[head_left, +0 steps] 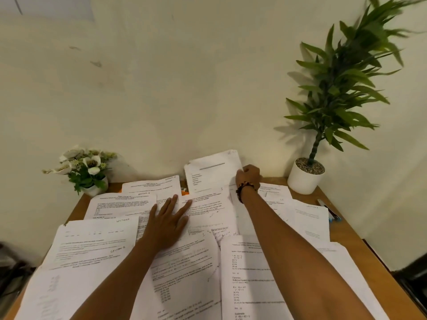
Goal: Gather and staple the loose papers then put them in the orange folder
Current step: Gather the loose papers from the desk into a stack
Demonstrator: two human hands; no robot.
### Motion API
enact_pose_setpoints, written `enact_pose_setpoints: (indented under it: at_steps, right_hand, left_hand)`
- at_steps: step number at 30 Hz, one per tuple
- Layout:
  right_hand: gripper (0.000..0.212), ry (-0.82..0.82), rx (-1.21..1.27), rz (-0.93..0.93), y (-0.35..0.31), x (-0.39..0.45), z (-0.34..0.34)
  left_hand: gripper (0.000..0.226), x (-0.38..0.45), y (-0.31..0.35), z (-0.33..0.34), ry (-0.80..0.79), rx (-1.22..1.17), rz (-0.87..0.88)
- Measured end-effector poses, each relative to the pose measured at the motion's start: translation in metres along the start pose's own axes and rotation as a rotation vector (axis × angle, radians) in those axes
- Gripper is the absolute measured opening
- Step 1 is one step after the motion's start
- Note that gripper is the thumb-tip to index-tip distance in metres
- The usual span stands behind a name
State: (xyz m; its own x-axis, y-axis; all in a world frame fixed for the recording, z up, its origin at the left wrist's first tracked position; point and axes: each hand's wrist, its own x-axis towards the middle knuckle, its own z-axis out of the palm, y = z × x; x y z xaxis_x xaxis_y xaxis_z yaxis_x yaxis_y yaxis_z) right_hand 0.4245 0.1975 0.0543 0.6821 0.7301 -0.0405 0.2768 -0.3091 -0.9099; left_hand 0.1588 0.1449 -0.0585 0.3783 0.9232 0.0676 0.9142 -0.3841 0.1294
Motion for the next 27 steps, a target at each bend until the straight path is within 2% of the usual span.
enact_pose_setpoints:
  at_steps: [6,11,14,18,22,24,25,27]
  right_hand:
    - [0.008,0.119,0.081,-0.146,-0.027,0.021,-0.037]
    - [0.017,0.176,0.125,-0.315,-0.041,0.024,-0.053]
    - [0.017,0.235,0.059,-0.464,-0.051,0.017,-0.058]
    - [0.018,0.371,-0.141,-0.763,-0.063,0.0,-0.065]
    - [0.023,0.482,-0.262,-0.957,-0.073,-0.013,-0.067]
    - [0.025,0.416,-0.264,-0.955,-0.077,-0.017,-0.065]
    - [0.025,0.349,-0.25,-0.919,-0.077,-0.019,-0.064]
    - [0.024,0.208,-0.197,-0.8,-0.068,-0.02,-0.057]
  left_hand:
    - [0.058,0.001,0.002,-0.002,-0.025,0.017,0.003]
    - [0.058,0.002,0.003,-0.008,-0.06,0.056,-0.01]
    - [0.063,0.003,0.005,-0.012,-0.066,0.085,-0.003]
    - [0.085,0.009,0.006,-0.018,-0.086,0.169,0.02]
    - [0.065,0.013,0.011,-0.032,-0.109,0.201,0.0]
    - [0.065,0.018,0.012,-0.037,-0.044,0.054,-0.039]
    - [0.063,0.021,0.015,-0.046,0.008,-0.115,-0.079]
    - [0.054,0.022,0.026,-0.076,0.107,-0.698,-0.193]
